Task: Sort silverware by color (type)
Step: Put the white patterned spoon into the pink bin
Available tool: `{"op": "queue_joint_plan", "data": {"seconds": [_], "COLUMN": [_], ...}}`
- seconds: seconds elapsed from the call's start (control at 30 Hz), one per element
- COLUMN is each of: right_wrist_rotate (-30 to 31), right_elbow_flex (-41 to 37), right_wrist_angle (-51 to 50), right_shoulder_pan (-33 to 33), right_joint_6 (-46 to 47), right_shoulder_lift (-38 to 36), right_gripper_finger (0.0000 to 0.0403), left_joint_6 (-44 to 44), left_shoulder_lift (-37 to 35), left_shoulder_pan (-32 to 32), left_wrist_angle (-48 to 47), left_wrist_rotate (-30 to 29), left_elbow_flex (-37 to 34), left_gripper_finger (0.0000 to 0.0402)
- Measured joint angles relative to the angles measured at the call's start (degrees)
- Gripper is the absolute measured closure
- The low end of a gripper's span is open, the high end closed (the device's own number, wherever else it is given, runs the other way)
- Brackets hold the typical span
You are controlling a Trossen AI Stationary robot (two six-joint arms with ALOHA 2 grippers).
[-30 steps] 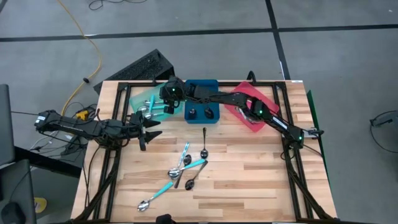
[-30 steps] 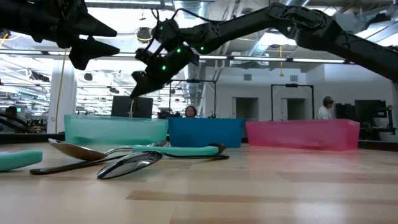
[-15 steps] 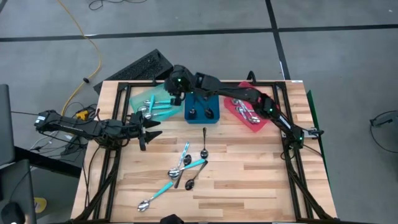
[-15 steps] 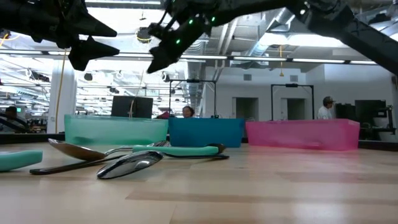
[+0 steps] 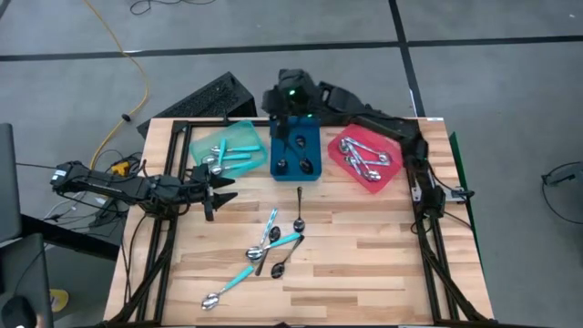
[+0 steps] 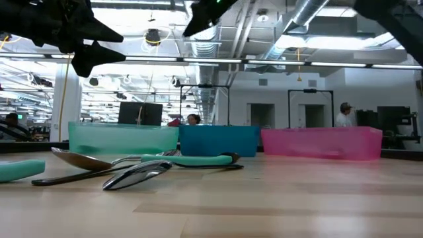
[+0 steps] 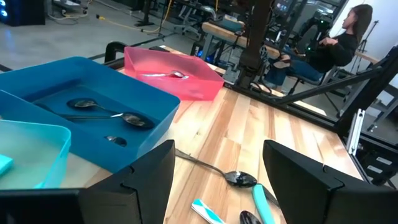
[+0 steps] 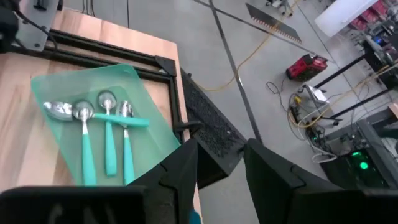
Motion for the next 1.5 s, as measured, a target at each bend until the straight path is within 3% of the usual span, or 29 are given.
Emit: {"op": "queue_joint_plan", "data": {"seconds": [0.37, 1.07, 1.3, 1.5], "right_wrist_rotate": [0.07, 0.02, -0.22, -0.42], "right_elbow_flex": [0.05, -0.38, -6.21, -20.29], "right_wrist_angle": [-13.27, -40.76, -45.06, -40.20], "right_shoulder_pan": [-1.66, -7.96, -8.26, -7.53], "right_joint_6": [0.84, 12.46, 16.88, 20.91], "right_shoulder_lift": [-11.91, -30.26, -37.15, -46.58], "right_gripper_finger": [0.0249, 0.0249, 0.0249, 0.0249], "left_joint_6": [-0.09, -0.11, -0.11, -0.28], "left_shoulder_lift": [0.00, -0.02, -0.01, -0.01], "left_shoulder_pan": [0.02, 0.00, 0.00, 0.00], "left_wrist_angle": [0.11, 0.08, 0.08, 0.08], "left_wrist_rotate": [0.00, -0.42, -0.46, -0.44], "left_elbow_flex": [0.00, 0.00, 0.00, 0.00], "left_gripper_finger": [0.0173, 0.0173, 0.0173, 0.0173]}}
